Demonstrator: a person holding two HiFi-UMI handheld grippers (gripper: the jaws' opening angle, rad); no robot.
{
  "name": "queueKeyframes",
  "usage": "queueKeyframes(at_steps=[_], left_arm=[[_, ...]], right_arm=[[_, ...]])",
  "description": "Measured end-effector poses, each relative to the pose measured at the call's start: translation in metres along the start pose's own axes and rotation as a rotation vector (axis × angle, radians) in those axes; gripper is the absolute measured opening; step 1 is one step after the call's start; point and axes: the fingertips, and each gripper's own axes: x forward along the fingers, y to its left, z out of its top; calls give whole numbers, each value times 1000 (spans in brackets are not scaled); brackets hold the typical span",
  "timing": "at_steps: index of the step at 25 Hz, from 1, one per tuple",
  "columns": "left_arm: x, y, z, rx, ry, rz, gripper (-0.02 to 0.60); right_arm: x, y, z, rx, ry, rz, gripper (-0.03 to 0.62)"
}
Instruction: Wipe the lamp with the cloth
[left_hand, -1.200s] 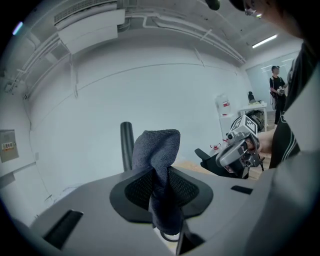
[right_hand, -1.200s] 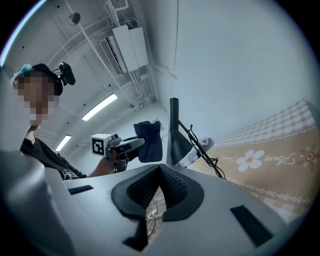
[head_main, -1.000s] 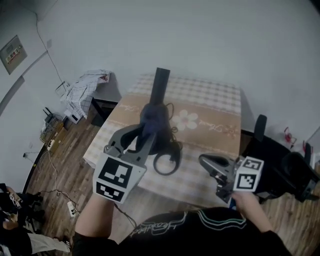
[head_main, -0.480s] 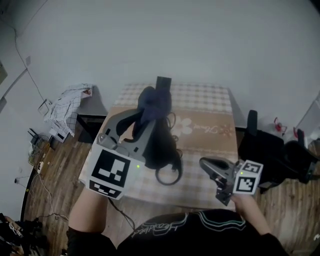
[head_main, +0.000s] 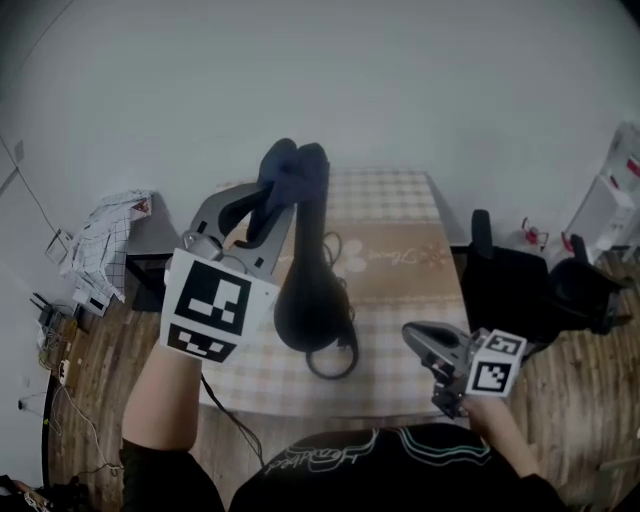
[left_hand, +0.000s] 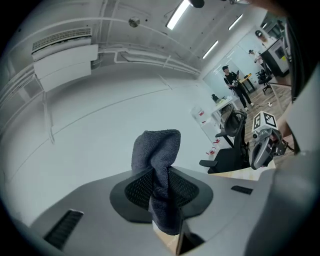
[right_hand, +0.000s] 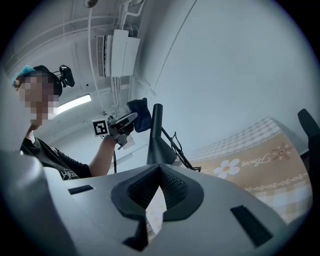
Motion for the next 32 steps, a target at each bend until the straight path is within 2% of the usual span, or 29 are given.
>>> queueKeyframes(at_steps=[5,13,22,32], left_arm=[[14,5,-7,25,-10,-32,72],[37,-12,-22,74,4,-99,72],[35,-26,-39,85,67,-143,72],[26,-49,-60,71,153,-158,72]], right_arm=[[-1,6,-6,13,-23,-43,11],[-1,14,-14,4,-24,-91,11],[-4,25,-14,-11,-14,-76,11],[-20,29,-27,35,15,-49,11]])
